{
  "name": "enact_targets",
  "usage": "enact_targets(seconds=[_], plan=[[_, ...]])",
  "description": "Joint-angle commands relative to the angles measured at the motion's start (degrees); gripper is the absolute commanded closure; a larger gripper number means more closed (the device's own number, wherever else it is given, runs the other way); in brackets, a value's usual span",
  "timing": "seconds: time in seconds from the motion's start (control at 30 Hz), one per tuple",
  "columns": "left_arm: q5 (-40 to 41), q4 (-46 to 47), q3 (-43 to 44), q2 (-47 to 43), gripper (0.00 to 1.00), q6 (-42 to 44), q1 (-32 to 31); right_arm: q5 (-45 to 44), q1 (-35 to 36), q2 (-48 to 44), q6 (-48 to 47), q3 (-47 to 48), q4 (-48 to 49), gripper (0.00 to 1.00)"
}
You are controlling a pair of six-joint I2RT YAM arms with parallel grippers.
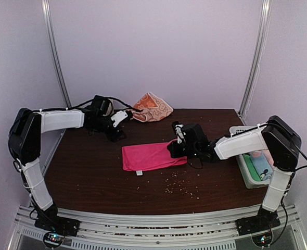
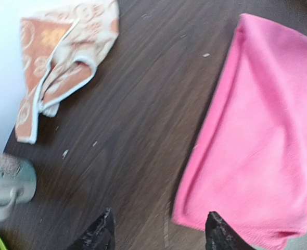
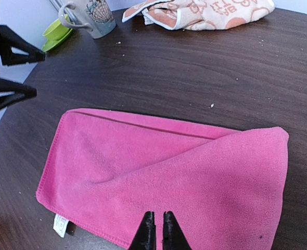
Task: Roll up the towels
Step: Smooth out the towel at the center of the board.
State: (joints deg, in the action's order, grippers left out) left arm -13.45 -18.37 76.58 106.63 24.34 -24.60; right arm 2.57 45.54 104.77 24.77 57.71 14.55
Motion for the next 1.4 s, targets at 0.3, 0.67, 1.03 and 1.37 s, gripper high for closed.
enact_targets(seconds=[0.3, 0.67, 1.03, 1.37], plan=[[9.53, 2.20, 4.23, 12.90, 0.52, -1.67, -6.83, 2.33, -2.72, 1.31, 6.68, 0.42, -4.21, 0.93], [20.03, 2.54, 4.42, 16.69, 0.49, -2.54, -6.83, -0.96, -4.23, 1.55, 6.93, -7.08, -9.48, 0.93], [21.44, 2.08, 5.04, 16.46, 0.27, -1.67, -6.50, 1.06, -4.14, -2.59, 3.58, -9.66, -13.18, 0.92], [19.42, 0.76, 8.25, 10.61, 0.02, -0.86, -5.51, -2.06, -4.30, -9.52, 1.82, -0.56, -17.20, 0.74]])
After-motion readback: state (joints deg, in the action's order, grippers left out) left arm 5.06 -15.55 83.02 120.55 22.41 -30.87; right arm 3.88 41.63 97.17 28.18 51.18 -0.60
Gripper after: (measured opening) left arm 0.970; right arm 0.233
